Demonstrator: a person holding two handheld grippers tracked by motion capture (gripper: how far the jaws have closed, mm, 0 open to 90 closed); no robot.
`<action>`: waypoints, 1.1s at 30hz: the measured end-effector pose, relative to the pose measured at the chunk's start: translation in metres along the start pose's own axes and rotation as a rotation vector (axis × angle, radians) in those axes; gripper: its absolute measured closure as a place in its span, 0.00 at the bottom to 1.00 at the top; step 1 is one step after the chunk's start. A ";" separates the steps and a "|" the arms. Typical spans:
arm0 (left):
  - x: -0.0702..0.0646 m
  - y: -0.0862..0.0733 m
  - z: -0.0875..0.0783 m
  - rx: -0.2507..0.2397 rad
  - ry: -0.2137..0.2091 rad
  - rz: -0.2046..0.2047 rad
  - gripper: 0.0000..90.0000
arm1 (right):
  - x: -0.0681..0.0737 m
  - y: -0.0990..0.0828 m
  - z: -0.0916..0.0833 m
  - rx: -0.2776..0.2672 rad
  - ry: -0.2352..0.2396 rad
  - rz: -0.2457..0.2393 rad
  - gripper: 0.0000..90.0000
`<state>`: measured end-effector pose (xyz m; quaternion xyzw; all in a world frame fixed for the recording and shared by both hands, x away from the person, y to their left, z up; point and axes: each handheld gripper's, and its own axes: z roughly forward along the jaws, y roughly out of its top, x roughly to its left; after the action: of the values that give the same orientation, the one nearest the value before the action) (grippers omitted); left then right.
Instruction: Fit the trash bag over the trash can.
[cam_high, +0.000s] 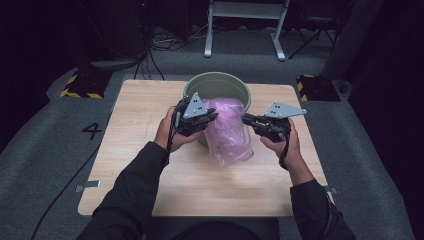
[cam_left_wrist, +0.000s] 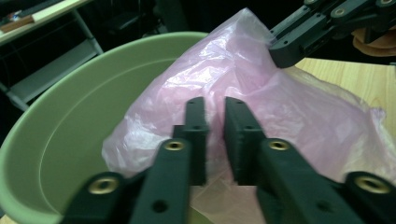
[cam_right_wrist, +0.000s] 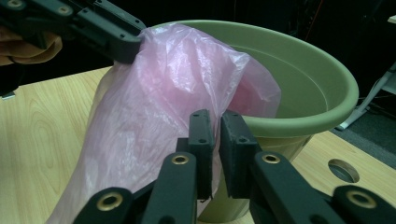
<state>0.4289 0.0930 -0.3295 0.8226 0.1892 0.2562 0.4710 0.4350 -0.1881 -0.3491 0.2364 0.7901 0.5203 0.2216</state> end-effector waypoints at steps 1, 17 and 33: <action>0.000 0.001 0.000 0.000 0.007 0.000 0.95 | 0.000 0.000 -0.001 -0.002 0.000 0.001 0.91; 0.026 0.015 0.015 0.046 0.117 -0.120 1.00 | 0.016 -0.006 -0.024 -0.036 0.029 -0.027 0.39; 0.035 0.014 0.021 0.102 0.194 -0.135 0.99 | 0.052 0.002 -0.033 -0.078 0.083 -0.180 0.27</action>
<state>0.4703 0.0912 -0.3174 0.8024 0.3014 0.2923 0.4242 0.3743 -0.1803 -0.3409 0.1337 0.7958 0.5380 0.2437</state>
